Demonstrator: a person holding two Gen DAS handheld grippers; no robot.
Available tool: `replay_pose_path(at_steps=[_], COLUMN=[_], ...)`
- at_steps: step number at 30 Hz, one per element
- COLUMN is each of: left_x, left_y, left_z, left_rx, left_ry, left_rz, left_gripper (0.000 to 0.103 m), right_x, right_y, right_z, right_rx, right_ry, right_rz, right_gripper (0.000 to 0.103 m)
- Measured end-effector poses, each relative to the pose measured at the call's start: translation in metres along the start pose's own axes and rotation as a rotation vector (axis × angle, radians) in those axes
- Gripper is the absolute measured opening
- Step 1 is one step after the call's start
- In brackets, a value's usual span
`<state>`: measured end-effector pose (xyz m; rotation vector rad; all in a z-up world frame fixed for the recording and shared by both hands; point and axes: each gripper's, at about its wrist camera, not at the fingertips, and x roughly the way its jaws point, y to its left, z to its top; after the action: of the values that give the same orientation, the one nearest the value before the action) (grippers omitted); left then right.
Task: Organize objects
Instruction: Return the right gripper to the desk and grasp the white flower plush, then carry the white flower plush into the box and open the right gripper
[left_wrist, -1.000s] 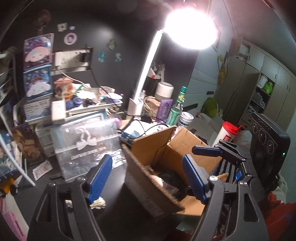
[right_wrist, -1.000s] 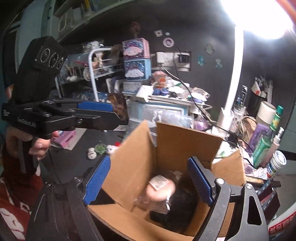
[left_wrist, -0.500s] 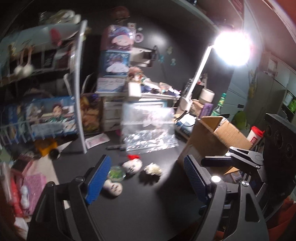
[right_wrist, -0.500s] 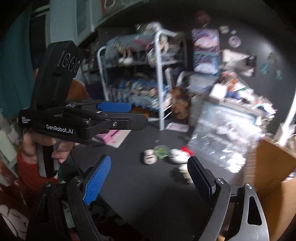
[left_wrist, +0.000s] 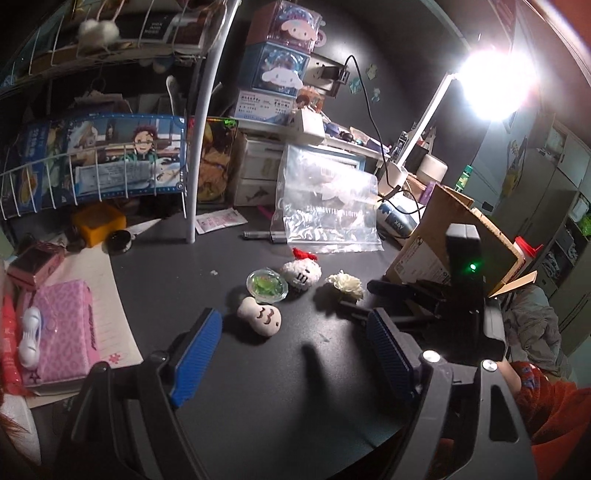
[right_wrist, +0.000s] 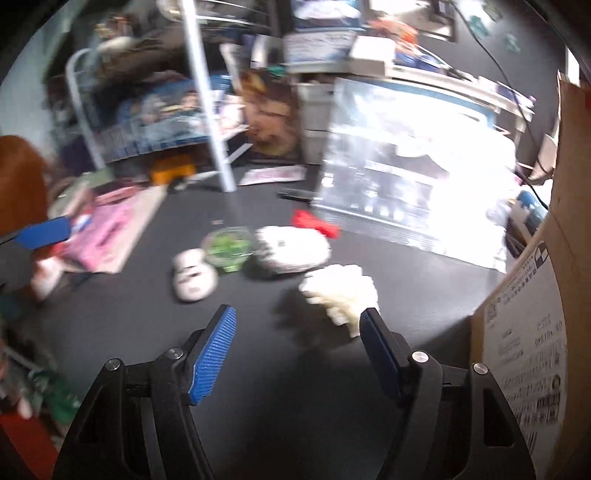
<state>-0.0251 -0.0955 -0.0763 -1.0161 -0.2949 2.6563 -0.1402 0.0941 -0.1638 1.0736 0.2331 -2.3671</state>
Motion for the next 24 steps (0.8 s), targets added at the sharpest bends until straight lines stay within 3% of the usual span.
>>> replay_pose_path(at_steps=[5, 11, 15, 19, 24], left_x=[0.007, 0.01, 0.01, 0.006, -0.002], left_y=[0.005, 0.007, 0.004, -0.004, -0.019], left_z=[0.003, 0.006, 0.008, 0.007, 0.008], left_rx=[0.0, 0.0, 0.005, 0.014, 0.019], left_ry=[0.011, 0.014, 0.015, 0.017, 0.007], left_rz=[-0.008, -0.005, -0.01, -0.029, -0.083], left_gripper=[0.079, 0.079, 0.079, 0.079, 0.079], right_x=[0.017, 0.023, 0.017, -0.006, -0.057], right_y=[-0.007, -0.012, -0.01, 0.003, 0.036], right_z=[0.004, 0.006, 0.004, 0.001, -0.002], right_rx=[-0.003, 0.008, -0.007, -0.042, -0.138], right_ry=[0.03, 0.051, 0.047, 0.0, -0.092], right_rz=[-0.062, -0.066, -0.06, 0.009, 0.176], right_gripper=[0.053, 0.031, 0.024, 0.024, 0.024])
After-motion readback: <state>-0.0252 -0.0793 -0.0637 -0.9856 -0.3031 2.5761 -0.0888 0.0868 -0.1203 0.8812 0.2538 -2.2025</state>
